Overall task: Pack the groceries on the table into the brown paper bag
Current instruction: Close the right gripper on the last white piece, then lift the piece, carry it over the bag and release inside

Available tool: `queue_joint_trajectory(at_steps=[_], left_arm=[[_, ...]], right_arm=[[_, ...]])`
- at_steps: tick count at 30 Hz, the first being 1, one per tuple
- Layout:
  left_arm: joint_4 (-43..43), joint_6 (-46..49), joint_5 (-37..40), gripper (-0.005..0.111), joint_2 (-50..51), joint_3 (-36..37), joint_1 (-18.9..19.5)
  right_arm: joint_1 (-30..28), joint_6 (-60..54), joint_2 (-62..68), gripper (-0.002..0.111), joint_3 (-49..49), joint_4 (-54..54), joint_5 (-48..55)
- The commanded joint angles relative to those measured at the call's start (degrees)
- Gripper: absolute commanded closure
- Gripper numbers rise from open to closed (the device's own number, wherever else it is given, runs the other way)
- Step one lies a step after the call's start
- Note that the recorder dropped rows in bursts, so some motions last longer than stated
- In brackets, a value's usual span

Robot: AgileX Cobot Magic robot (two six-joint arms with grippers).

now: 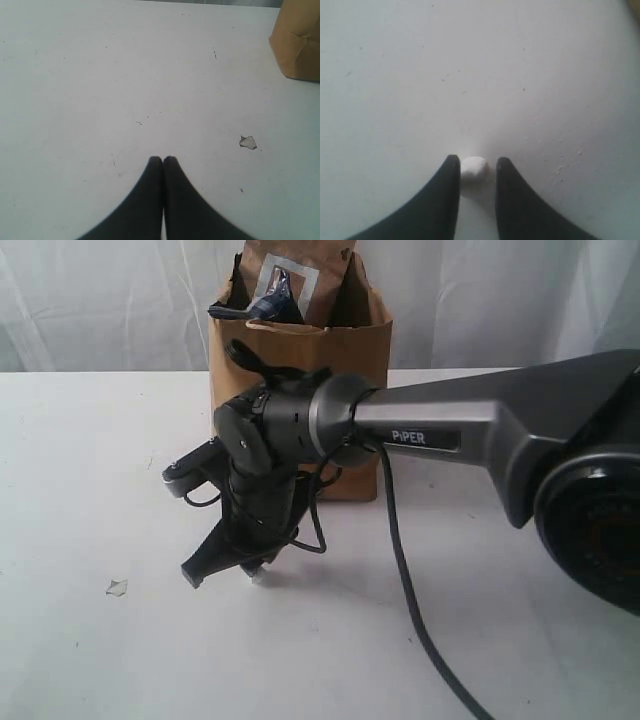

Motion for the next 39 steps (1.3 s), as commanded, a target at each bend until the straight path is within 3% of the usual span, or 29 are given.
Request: queue_joint_trajectory(at_steps=[1, 8, 25, 28, 29, 31, 36, 39], left_arm=[[0.18, -0.07, 0.05, 0.107, -0.28, 0.21, 0.12], [0.18, -0.07, 0.05, 0.107, -0.28, 0.21, 0.12], [0.18, -0.07, 0.05, 0.107, -0.28, 0.21, 0.12], [0.18, -0.07, 0.05, 0.107, -0.28, 0.21, 0.12], [0.18, -0.07, 0.05, 0.107, -0.28, 0.21, 0.12], [0.18, -0.07, 0.05, 0.107, -0.28, 0.21, 0.12], [0.18, -0.07, 0.05, 0.107, -0.28, 0.21, 0.12], [0.18, -0.07, 0.05, 0.107, -0.28, 0.21, 0.12]], right_arm=[[-0.03, 0.28, 0.0, 0.095, 0.07, -0.45, -0.49], [-0.03, 0.28, -0.13, 0.108, 0.07, 0.0, -0.18], [-0.03, -1.96, -4.52, 0.108, -0.04, 5.17, -0.12], [-0.03, -5.47, -3.48, 0.097, -0.04, 5.17, 0.85], [-0.03, -5.7, -2.56, 0.083, -0.04, 5.17, 2.02], [-0.03, -5.34, -1.64, 0.068, -0.04, 3.7, 1.75], [-0.14, -2.67, 0.63, 0.066, -0.04, -1.91, 0.17], [-0.14, -2.29, 0.63, 0.081, -0.04, -1.91, -0.92]])
